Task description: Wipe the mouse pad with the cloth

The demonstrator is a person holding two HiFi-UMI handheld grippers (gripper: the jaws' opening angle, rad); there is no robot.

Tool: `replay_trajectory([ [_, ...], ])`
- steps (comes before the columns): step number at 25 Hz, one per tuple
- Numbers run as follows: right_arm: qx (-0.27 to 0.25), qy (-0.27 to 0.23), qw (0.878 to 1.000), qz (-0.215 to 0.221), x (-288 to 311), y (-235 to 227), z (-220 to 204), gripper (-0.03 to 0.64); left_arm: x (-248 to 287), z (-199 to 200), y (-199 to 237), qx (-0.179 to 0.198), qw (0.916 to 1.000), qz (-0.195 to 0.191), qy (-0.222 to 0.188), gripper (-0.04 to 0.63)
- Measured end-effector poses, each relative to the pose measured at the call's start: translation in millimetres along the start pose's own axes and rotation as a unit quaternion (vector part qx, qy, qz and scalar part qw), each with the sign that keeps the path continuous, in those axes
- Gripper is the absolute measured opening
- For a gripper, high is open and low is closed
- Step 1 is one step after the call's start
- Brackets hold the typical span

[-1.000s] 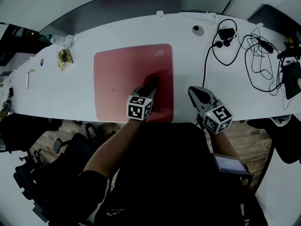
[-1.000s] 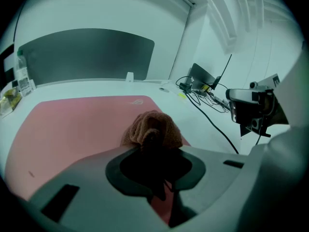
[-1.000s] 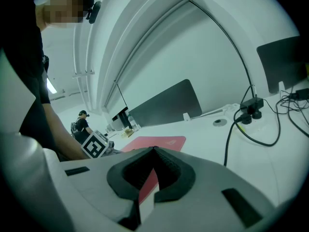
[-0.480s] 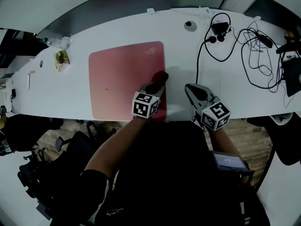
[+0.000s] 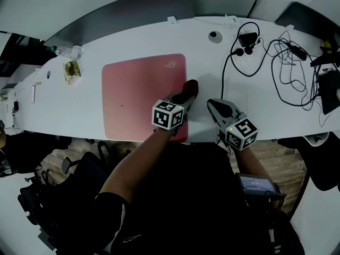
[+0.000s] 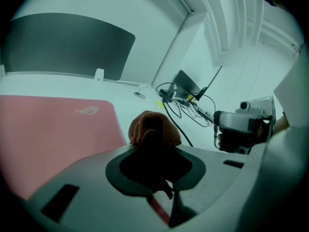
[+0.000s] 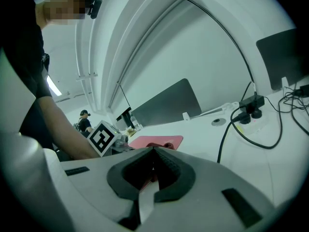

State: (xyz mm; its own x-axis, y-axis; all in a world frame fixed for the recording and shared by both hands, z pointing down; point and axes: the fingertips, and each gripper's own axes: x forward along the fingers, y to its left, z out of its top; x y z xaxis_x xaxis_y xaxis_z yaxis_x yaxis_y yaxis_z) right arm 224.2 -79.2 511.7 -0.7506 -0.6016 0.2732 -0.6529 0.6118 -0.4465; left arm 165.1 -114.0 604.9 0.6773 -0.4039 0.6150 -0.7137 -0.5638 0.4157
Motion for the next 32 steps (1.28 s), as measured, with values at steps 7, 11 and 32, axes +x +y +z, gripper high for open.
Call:
replay_trajectory([
  [7, 0.001, 0.008, 1.0, -0.017, 15, 5, -4, 0.023, -14, 4, 58, -0.028, 0.9979, 0.058, 0.002, 0.086],
  [11, -0.002, 0.008, 1.0, -0.018, 35, 24, 1, 0.023, -35, -1, 91, -0.045, 0.9966, 0.068, 0.001, 0.087],
  [32, -0.01, 0.011, 0.999, -0.042, 126, 75, 14, 0.023, -123, -9, 209, -0.053, 0.9954, 0.079, -0.005, 0.087],
])
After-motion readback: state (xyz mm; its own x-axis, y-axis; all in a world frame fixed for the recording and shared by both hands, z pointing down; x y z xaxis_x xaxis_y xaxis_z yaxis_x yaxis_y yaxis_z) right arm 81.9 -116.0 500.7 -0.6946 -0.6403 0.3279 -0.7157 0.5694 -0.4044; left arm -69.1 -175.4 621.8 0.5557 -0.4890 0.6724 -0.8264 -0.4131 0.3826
